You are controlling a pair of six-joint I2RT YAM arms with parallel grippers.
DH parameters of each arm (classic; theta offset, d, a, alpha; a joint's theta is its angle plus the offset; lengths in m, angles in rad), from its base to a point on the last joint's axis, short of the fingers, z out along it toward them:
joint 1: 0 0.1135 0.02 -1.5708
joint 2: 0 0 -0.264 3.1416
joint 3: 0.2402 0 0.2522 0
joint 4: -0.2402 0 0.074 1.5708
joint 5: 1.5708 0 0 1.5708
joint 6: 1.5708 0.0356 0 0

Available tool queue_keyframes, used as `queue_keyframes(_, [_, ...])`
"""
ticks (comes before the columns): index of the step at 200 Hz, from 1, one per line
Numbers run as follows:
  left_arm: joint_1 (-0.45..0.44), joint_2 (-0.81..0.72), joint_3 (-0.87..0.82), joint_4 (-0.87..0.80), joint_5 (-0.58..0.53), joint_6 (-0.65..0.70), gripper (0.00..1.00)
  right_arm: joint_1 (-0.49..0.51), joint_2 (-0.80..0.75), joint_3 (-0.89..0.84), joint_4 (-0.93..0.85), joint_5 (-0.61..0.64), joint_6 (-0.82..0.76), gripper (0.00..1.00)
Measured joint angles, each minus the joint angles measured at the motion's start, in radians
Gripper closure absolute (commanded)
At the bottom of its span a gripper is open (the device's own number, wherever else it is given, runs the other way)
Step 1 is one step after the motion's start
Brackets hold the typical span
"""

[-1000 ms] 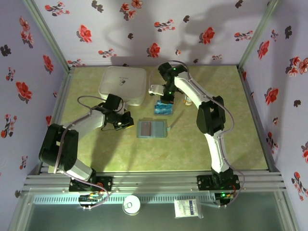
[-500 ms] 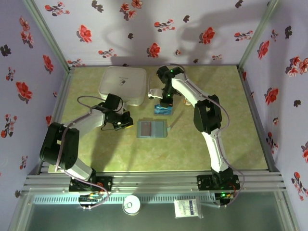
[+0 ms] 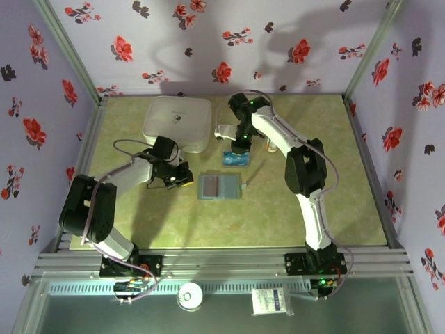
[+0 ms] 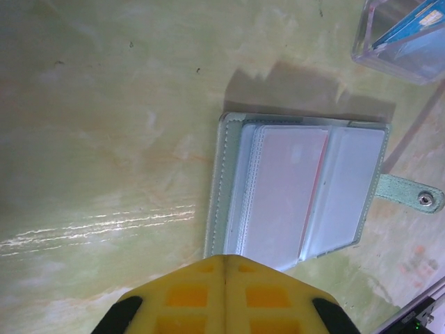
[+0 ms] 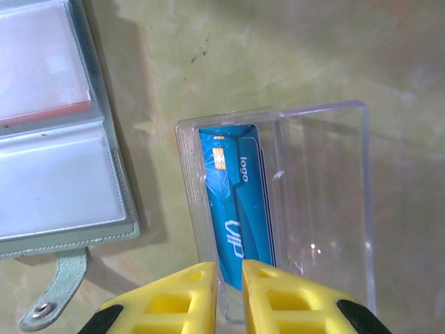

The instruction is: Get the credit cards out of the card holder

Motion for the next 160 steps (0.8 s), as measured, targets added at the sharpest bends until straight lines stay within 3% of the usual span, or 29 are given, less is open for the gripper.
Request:
queue_keyframes(61, [-0.024, 0.052, 0.032, 0.03, 0.029, 0.0, 1.0, 0.036, -0.222, -0.312, 0.283, -0.012, 0.285, 0.8])
queue_keyframes(160, [-0.049, 0.135, 0.042, 0.049, 0.047, 0.001, 1.0, 0.169, -0.311, -0.704, 0.723, 0.029, 1.075, 0.77])
